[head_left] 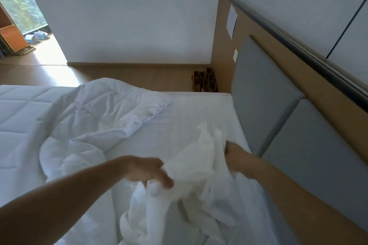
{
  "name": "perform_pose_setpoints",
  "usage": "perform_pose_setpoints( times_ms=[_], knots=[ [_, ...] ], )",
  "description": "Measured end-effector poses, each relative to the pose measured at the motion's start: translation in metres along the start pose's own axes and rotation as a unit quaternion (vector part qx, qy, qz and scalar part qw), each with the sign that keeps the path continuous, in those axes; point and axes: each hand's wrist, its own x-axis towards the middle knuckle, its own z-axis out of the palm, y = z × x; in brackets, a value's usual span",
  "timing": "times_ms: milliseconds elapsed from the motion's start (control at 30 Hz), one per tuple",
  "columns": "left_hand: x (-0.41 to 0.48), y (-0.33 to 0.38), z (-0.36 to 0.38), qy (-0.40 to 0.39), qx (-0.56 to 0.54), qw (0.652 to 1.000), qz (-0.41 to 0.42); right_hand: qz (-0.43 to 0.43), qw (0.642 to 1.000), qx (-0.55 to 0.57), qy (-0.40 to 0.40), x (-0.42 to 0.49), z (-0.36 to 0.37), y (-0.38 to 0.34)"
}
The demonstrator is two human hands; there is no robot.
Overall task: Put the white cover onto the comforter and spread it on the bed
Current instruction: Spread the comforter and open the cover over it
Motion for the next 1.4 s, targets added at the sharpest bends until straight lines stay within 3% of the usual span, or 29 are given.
perform_pose_setpoints(
  times_ms=[67, 167, 267, 400, 467, 500, 567, 633, 700, 767, 867, 967, 1067, 1200, 1300, 1400],
  knots=[
    [0.008, -0.018, 0.015, -0.078, 0.030, 0.995, -0.060, 0.075, 0.990, -0.038, -0.111, 0.001, 0.018, 0.023],
    [0.018, -0.027, 0.031, -0.185, 0.091, 0.971, -0.121, 0.163, 0.947, -0.091, -0.261, 0.002, 0.040, 0.048],
    [0.036, -0.021, 0.023, -0.169, 0.123, 0.969, -0.128, 0.185, 0.934, -0.077, -0.295, 0.012, 0.041, 0.064],
    [0.073, 0.018, -0.022, 0.046, 0.180, 0.979, -0.081, 0.209, 0.957, 0.000, -0.203, 0.056, 0.004, 0.056],
    [0.085, 0.059, -0.062, 0.218, 0.152, 0.964, -0.024, 0.163, 0.979, 0.093, -0.075, 0.087, -0.028, 0.024],
    [0.088, 0.086, -0.085, 0.329, 0.134, 0.934, 0.028, 0.131, 0.977, 0.168, 0.010, 0.112, -0.050, 0.004],
    [0.085, 0.151, -0.137, 0.499, 0.044, 0.852, 0.154, 0.043, 0.937, 0.311, 0.152, 0.168, -0.102, -0.045],
    [0.069, 0.210, -0.177, 0.542, -0.097, 0.788, 0.275, -0.058, 0.892, 0.393, 0.214, 0.210, -0.147, -0.090],
    [0.060, 0.233, -0.197, 0.557, -0.101, 0.764, 0.309, -0.134, 0.868, 0.426, 0.215, 0.222, -0.173, -0.109],
    [0.070, 0.212, -0.196, 0.563, -0.049, 0.776, 0.279, -0.147, 0.876, 0.396, 0.233, 0.217, -0.171, -0.101],
    [0.112, 0.127, -0.163, 0.491, -0.049, 0.848, 0.194, -0.079, 0.915, 0.310, 0.245, 0.204, -0.130, -0.041],
    [0.147, 0.034, -0.106, 0.386, 0.003, 0.921, 0.056, 0.048, 0.949, 0.232, 0.207, 0.184, -0.066, 0.045],
    [0.169, -0.056, -0.040, 0.243, 0.067, 0.962, -0.109, 0.213, 0.956, 0.159, 0.124, 0.140, 0.016, 0.141],
    [0.177, -0.128, 0.046, 0.140, 0.095, 0.958, -0.231, 0.405, 0.911, 0.029, 0.073, 0.095, 0.108, 0.241],
    [0.180, -0.156, 0.096, 0.202, 0.141, 0.935, -0.256, 0.450, 0.887, -0.005, 0.102, 0.063, 0.153, 0.263],
    [0.187, -0.177, 0.111, 0.288, 0.180, 0.905, -0.258, 0.460, 0.877, 0.048, 0.132, 0.047, 0.184, 0.268]
  ],
)
